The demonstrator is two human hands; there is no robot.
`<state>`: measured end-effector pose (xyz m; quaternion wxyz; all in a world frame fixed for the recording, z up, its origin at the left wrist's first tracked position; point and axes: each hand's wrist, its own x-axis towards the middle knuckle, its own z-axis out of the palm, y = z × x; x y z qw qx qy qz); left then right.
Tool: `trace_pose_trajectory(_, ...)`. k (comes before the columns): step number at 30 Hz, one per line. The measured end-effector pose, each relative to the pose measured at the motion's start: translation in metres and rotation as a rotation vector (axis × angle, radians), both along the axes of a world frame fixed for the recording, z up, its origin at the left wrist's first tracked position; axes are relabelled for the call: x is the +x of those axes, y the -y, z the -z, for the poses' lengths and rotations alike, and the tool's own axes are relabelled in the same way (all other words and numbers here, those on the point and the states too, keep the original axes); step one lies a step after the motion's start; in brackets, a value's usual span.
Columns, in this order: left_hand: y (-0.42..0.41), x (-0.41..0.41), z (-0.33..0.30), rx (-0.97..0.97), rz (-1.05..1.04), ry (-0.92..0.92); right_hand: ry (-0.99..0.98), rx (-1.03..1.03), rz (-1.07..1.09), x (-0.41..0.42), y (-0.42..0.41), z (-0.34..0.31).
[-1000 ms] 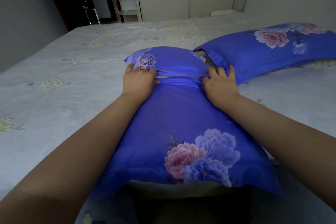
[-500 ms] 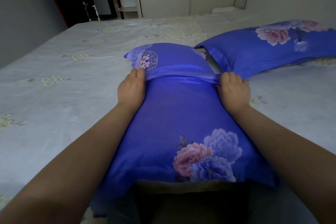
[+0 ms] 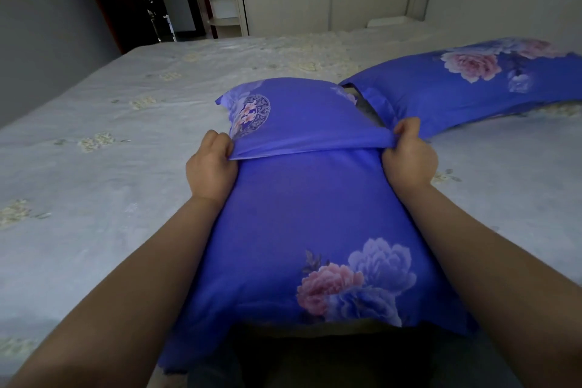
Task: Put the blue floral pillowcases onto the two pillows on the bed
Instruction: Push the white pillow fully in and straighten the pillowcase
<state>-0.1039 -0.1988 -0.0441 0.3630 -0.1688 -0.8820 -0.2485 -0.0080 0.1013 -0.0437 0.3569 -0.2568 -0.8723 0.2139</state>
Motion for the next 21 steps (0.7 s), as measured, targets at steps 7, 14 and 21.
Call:
trace_pose_trajectory(7, 0.019, 0.012, 0.029, -0.141, -0.089, 0.236, 0.425, -0.178, 0.073, 0.023, -0.022, 0.041)
trace_pose_trajectory(14, 0.017, 0.012, 0.008, 0.151, -0.081, 0.351, 0.358, -0.187, -0.048, 0.021, -0.030, 0.031)
trace_pose_trajectory(21, 0.025, 0.024, 0.021, 0.234, 0.071, 0.041, 0.127, 0.083, 0.028, 0.038, -0.026, 0.034)
